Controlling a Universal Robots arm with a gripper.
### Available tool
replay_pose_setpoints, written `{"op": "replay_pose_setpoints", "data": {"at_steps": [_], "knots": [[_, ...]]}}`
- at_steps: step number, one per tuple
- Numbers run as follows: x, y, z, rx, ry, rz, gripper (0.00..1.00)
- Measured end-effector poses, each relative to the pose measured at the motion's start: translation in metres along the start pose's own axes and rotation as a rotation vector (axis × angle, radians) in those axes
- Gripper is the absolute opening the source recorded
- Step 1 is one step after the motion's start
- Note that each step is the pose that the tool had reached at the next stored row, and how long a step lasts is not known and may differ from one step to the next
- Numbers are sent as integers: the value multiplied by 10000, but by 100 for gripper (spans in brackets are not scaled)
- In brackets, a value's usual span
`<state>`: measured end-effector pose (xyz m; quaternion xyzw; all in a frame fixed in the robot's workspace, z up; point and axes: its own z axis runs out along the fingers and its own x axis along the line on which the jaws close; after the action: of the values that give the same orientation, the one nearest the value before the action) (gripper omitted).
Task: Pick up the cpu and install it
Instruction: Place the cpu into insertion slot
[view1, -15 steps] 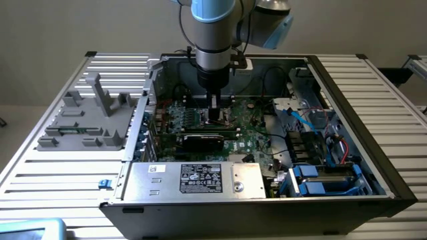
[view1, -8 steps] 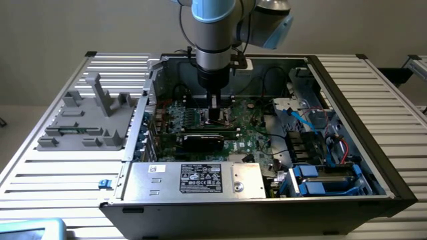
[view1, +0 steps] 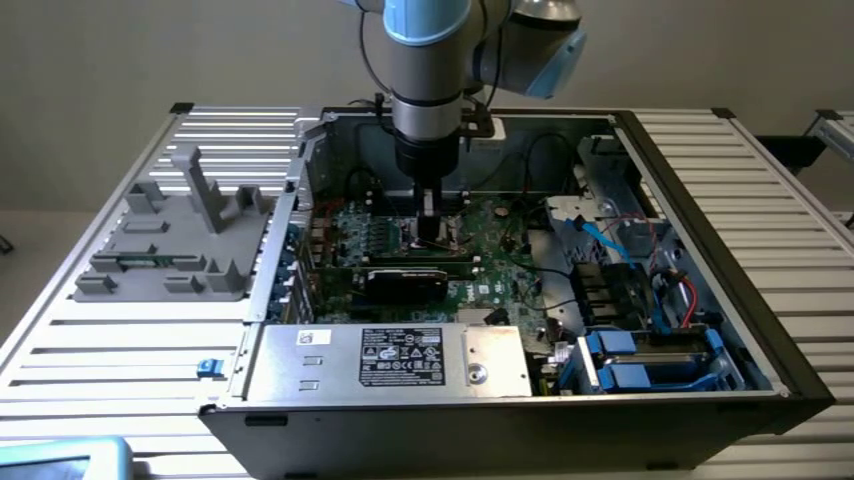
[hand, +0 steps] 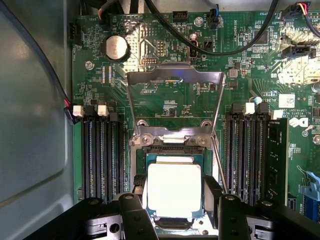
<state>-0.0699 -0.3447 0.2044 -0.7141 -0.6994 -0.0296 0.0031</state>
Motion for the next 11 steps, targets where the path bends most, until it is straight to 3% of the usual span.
{"op": "replay_pose_setpoints", "data": {"at_steps": [11], "knots": [[-1,0,25,1,-40,3,54]]}}
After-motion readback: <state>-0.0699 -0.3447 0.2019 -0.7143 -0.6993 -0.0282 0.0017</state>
